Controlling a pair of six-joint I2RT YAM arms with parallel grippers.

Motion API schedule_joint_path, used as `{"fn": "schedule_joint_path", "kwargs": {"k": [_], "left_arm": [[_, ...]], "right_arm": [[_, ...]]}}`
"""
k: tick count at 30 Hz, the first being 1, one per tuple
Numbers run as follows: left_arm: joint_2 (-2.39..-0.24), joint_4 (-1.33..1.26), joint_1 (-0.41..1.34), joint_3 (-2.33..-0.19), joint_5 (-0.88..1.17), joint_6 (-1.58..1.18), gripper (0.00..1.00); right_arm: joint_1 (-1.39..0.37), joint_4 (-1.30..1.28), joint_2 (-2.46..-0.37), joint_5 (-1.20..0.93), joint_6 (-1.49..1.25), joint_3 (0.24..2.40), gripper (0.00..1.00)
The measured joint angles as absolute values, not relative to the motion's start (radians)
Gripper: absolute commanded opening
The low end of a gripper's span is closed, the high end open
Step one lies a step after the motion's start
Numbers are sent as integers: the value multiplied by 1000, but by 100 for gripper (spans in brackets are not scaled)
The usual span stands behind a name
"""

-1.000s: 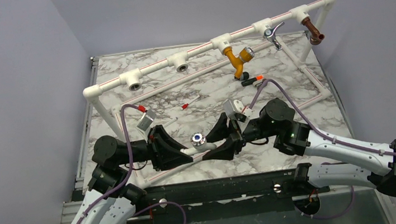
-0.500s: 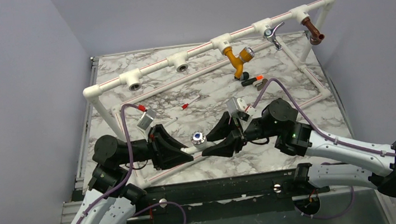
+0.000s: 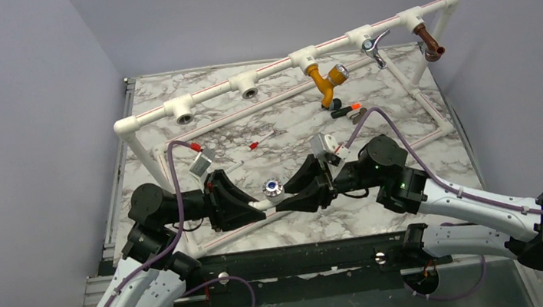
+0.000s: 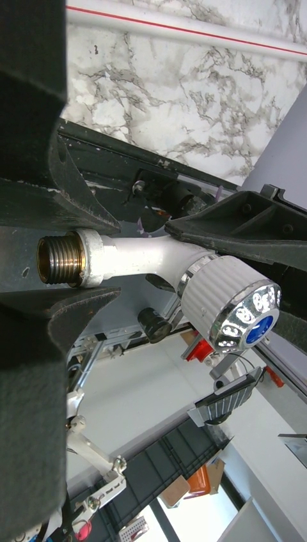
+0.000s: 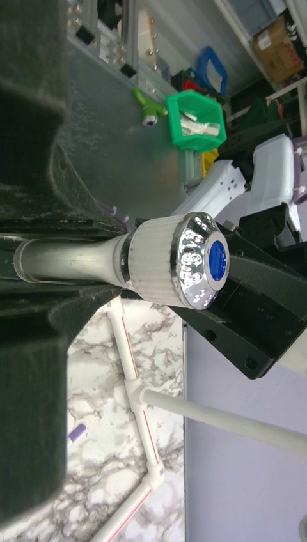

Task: Install the water faucets

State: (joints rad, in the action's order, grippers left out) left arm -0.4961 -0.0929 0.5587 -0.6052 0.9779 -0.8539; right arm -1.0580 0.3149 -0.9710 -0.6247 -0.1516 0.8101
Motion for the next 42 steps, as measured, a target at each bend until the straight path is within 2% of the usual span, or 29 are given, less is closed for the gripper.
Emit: {"fn": "schedule_joint_path", "kwargs": {"k": [2,6,7,13,16,19,27,33,42], "left_arm": [[-497,-94,559,-605,979,-854,0],[-497,-96,559,-605,976,-857,1],[-498,-96,559,-605,976,-856,5],[-498,-94,559,-605,969,-847,63],[-499,-74,559,-609,950,-832,84],[-501,-27,559,-622,925,-797,98],[-533,203,559,-750,809,-631,99],[-563,382,559,-858,672,-495,99],[-616,496,559,-1053,547,-362,99]], "right_arm": [[-1056,311,-971,-624,-146,810,1],[-1052,307,-971,-622,-136,810,0],[-1052,306,-971,-622,-135,810,1],[-1052,303,-967,-619,-130,810,1],[-1052,288,-958,-610,-128,806,1],[-1052,259,-939,-582,-117,804,1],[-1052,112,-878,-426,-71,818,0],[-1052,-65,-862,-196,-39,888,1],[-1052,-256,-966,115,-24,1013,1]]}}
